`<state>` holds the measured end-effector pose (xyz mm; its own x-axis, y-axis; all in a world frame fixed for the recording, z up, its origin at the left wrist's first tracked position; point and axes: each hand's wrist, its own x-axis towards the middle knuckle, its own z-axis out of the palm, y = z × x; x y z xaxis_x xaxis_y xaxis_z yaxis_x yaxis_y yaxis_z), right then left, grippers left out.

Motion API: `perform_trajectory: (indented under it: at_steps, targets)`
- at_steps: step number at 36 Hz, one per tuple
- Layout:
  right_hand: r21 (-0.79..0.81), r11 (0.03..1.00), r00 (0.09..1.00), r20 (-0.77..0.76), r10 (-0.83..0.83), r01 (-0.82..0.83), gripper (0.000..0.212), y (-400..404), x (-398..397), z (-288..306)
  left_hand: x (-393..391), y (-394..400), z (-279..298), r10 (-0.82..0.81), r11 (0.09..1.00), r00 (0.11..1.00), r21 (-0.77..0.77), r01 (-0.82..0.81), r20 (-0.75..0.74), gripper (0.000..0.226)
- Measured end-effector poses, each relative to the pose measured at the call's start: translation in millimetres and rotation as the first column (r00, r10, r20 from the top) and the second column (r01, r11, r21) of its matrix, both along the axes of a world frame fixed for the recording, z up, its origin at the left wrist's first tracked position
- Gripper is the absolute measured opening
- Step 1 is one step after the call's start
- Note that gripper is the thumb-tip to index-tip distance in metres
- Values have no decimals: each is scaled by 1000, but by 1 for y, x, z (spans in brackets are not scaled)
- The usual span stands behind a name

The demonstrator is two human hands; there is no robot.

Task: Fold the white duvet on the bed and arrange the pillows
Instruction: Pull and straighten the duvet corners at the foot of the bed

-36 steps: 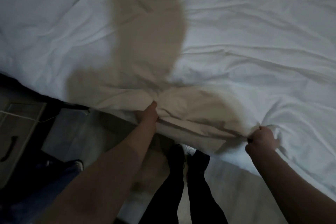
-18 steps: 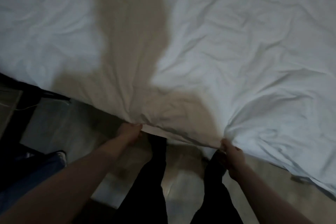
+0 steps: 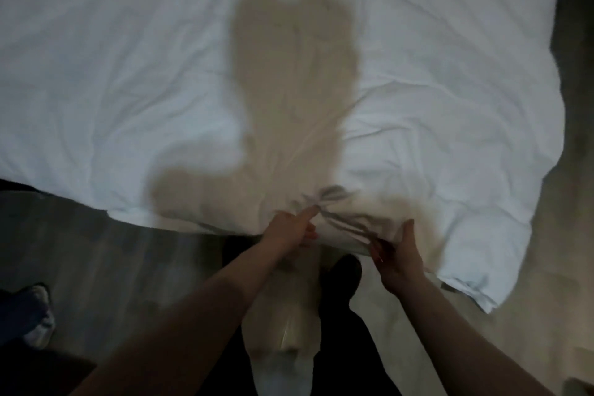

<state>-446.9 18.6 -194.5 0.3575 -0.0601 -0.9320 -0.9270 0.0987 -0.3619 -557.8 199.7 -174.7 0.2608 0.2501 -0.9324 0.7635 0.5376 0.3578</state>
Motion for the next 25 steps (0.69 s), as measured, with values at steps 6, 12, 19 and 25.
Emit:
perform_trajectory:
  at_steps: [6,12,19,25]
  targets:
    - [-220,975,999,-26,-19,13,44,-23,35,-10,40,-29,-4,447,874,889,-166,-457,-96,76]
    - [-341,940,997,76,20,7,18,-51,44,7,58,-18,-27,791,596,610,177,-783,34,81]
    - [-545,837,977,145,157,-54,29,-107,40,27,37,-77,-18,501,809,854,424,-407,-138,72]
    - [-391,854,936,-69,344,-343,43,-145,24,21,18,-109,-15,266,885,906,455,-95,-329,69]
